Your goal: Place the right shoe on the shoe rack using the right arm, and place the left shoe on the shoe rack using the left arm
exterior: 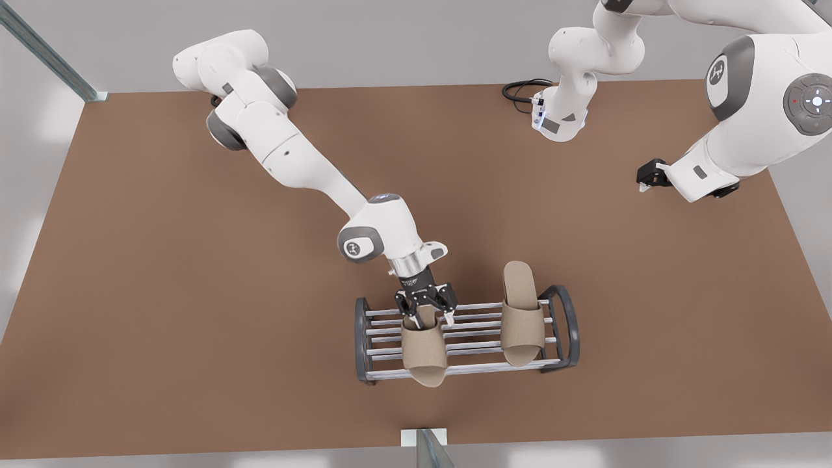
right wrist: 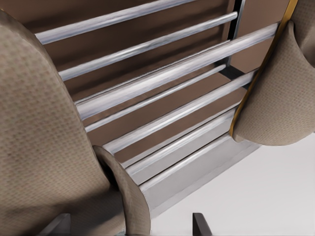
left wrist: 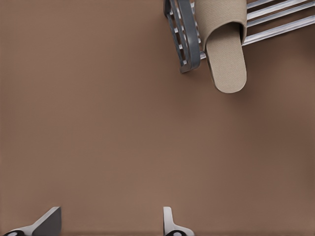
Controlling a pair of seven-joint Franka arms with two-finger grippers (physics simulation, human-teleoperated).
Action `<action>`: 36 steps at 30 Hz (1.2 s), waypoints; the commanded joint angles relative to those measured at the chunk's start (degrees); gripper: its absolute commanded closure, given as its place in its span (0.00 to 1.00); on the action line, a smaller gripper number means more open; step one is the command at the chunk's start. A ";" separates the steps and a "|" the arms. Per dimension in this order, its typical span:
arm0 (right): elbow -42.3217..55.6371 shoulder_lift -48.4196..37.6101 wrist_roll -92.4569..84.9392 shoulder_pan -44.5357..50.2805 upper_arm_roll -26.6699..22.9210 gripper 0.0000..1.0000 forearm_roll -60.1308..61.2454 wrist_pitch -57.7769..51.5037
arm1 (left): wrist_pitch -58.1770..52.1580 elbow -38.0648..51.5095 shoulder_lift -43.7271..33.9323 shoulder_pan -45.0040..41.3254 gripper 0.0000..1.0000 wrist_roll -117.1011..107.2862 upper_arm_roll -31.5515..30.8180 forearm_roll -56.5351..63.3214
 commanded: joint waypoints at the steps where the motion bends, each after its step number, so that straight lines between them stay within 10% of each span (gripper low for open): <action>1: -0.34 -0.79 1.73 -0.06 0.05 0.06 0.53 0.06 | -0.05 0.07 -0.07 -0.01 0.00 0.45 0.07 0.02; 13: -3.33 -4.31 1.90 -0.06 0.31 0.02 2.28 -0.02 | -0.31 0.07 -0.15 -0.01 0.00 0.45 -0.02 0.02; 17: -14.22 -18.27 16.91 0.46 2.07 0.00 15.36 -0.55 | -0.40 0.07 -0.24 -0.01 0.00 0.45 -0.02 0.02; 21: -17.12 -34.18 19.13 -0.06 0.23 0.00 59.58 -16.36 | -0.31 0.07 -0.24 -0.01 0.00 0.45 -0.02 0.02; 24: -27.76 -48.16 53.12 -6.74 -3.47 0.00 72.95 -26.91 | -0.31 0.07 -0.15 -0.01 0.00 0.45 -0.02 0.02; 28: -25.40 -49.48 72.21 -25.02 -3.64 0.00 66.36 -59.26 | -0.31 0.07 -0.15 -0.01 0.00 0.45 -0.02 0.02; 36: -24.77 -49.48 89.44 -31.00 -5.84 0.00 65.74 -67.88 | -0.31 0.07 -0.15 -0.01 0.00 0.45 -0.11 0.02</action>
